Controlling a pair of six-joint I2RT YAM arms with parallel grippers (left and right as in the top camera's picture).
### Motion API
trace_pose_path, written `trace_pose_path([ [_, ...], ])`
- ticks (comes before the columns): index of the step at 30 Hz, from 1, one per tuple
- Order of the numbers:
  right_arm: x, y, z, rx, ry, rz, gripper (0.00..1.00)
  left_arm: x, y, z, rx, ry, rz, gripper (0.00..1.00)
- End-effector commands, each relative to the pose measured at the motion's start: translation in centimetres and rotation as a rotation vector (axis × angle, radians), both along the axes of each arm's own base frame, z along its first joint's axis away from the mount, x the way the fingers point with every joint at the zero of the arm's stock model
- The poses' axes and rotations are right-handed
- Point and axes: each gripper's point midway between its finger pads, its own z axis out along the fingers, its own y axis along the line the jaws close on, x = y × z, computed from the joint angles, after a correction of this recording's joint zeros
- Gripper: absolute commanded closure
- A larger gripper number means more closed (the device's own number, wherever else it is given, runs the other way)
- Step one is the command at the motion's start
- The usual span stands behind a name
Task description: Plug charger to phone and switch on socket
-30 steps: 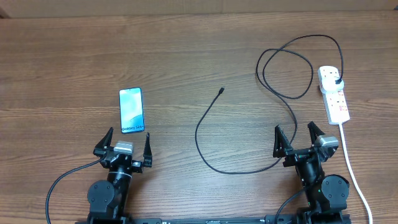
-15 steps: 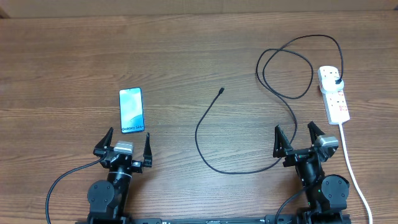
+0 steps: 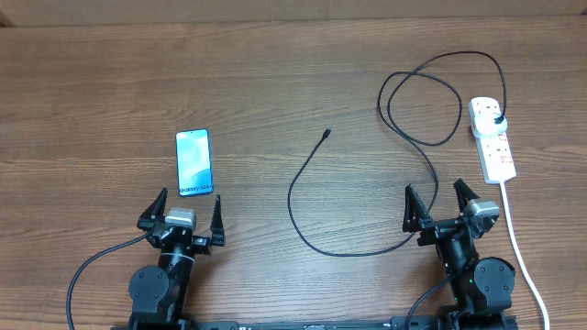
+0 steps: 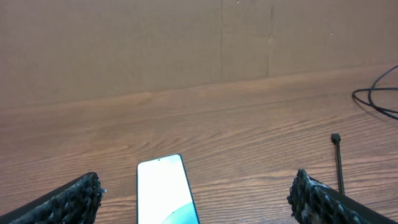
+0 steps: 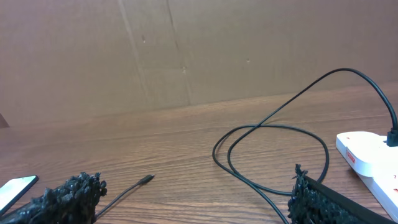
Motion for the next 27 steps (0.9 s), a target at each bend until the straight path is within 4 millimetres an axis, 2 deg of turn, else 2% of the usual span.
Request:
trace_pose_path([
  [1, 0.02, -0.11, -0.19, -0.001, -0.004, -0.008, 0.00, -0.02, 0.04, -0.03, -0.015, -0.003, 0.001, 0.00],
  [27, 0.02, -0.11, -0.20, -0.001, -0.004, -0.008, 0.00, -0.05, -0.22, 0.08, -0.016, -0.008, -0.014, 0.00],
])
